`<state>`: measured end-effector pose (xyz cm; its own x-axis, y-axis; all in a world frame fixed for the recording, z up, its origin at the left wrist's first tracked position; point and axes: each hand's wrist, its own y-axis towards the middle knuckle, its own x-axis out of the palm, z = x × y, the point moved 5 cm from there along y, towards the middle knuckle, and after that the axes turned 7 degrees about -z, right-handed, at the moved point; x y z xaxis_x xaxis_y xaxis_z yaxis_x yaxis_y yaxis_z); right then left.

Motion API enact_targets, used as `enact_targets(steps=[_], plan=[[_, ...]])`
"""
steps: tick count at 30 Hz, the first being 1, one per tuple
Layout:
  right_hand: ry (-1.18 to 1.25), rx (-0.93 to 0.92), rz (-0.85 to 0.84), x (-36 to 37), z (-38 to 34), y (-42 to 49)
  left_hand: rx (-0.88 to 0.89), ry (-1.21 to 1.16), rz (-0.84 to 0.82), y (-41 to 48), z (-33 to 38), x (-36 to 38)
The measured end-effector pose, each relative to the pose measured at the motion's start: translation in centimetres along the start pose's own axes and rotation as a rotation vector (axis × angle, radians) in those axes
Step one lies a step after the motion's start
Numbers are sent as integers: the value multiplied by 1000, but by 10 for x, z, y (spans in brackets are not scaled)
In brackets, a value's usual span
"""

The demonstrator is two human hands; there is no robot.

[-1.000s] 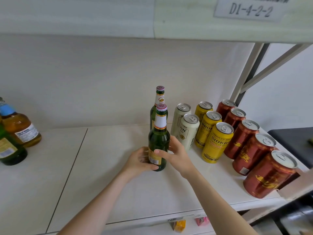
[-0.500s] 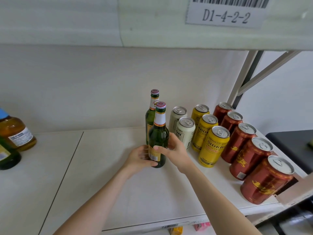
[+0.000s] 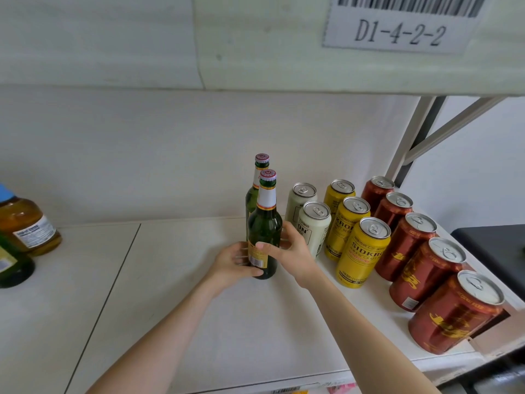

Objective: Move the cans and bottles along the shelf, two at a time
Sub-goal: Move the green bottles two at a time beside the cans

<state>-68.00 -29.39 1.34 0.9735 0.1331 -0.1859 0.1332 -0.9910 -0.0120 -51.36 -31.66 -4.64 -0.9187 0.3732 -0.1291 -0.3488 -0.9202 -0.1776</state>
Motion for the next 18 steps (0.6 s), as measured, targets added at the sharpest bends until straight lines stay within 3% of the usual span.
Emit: enact_targets(steps=[6, 14, 18], plan=[[13, 15, 5, 0, 0, -1, 14, 38, 3, -2, 3, 3], [62, 68, 75, -4, 8, -17, 29, 481, 132, -31, 5, -33], [-153, 107, 230, -8, 21, -39, 37, 645, 212, -61, -6, -62]])
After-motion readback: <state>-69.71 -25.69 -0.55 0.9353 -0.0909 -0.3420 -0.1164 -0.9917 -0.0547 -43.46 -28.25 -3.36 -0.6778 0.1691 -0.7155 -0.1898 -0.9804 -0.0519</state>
